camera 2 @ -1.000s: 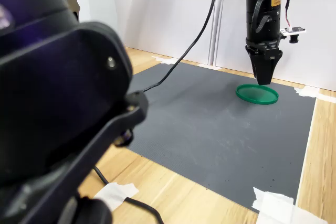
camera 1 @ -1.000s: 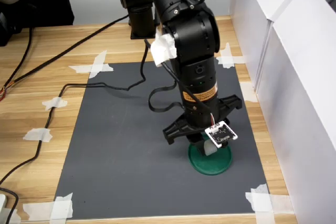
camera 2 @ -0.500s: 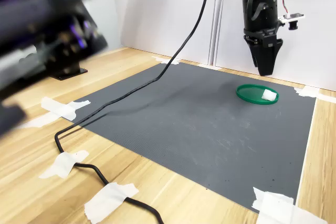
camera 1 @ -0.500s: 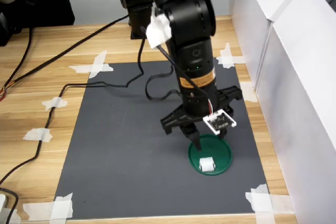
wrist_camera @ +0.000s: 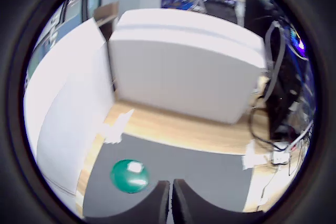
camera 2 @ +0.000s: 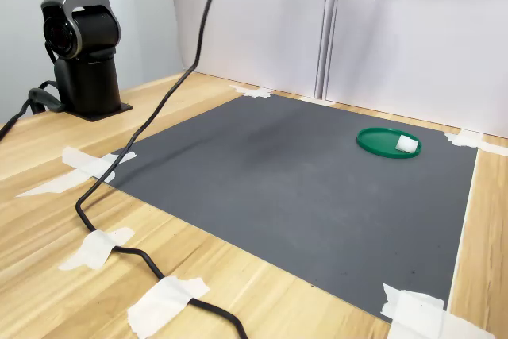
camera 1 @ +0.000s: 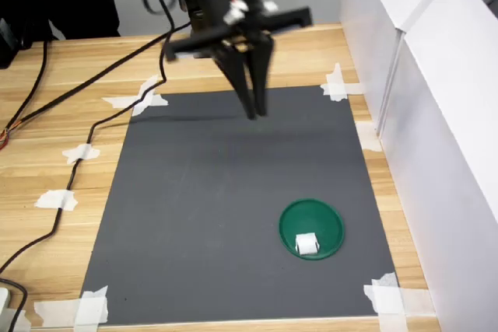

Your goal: Grasp a white terminal and put it on the green lid.

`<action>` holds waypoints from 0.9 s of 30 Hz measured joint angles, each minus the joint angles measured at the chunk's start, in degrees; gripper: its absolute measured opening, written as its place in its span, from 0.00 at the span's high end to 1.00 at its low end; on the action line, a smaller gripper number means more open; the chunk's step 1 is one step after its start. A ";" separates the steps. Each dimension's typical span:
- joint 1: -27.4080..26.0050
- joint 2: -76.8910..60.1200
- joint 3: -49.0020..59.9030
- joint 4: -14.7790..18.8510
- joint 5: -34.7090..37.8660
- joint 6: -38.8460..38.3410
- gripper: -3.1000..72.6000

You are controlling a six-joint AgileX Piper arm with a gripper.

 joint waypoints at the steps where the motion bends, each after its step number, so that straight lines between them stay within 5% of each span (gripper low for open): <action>1: -1.84 -2.88 2.76 -0.06 -2.35 0.00 0.97; 9: -11.94 -26.50 26.42 -0.35 -13.74 0.00 0.98; 16: -12.21 -45.43 46.85 -0.29 -21.06 0.12 0.98; 27: -12.21 -64.64 61.20 0.04 -21.69 0.19 0.98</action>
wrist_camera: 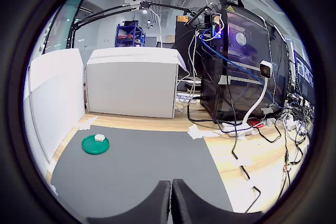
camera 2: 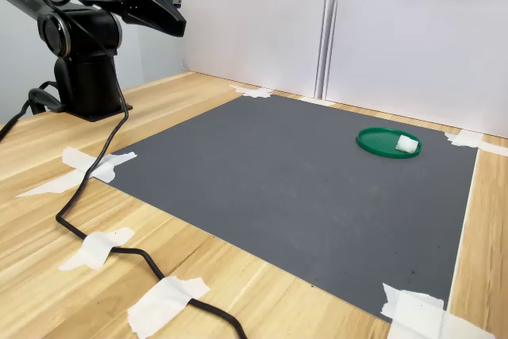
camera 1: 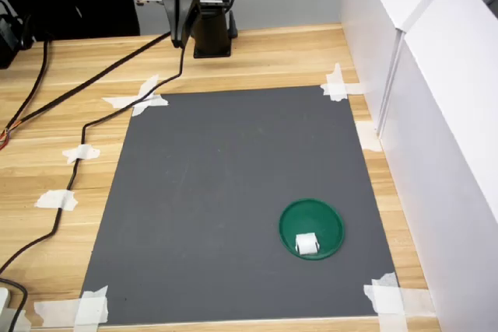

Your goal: Grasp a white terminal and put it on the green lid.

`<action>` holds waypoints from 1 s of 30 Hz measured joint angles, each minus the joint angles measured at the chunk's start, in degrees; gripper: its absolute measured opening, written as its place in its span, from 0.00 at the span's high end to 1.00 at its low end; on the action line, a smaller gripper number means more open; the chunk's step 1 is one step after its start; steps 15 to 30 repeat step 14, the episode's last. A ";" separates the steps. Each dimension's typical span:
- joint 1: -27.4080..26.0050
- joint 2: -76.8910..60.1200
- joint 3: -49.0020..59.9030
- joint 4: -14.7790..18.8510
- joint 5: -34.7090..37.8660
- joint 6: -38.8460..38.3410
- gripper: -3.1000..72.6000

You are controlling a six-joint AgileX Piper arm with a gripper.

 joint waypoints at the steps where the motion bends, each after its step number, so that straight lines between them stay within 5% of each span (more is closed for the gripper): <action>1: 0.00 -1.01 0.84 -0.01 0.20 0.00 0.98; 14: 0.00 -8.32 2.93 -0.01 7.71 0.01 0.98; 30: 0.00 -8.32 2.93 -0.01 7.71 0.01 0.98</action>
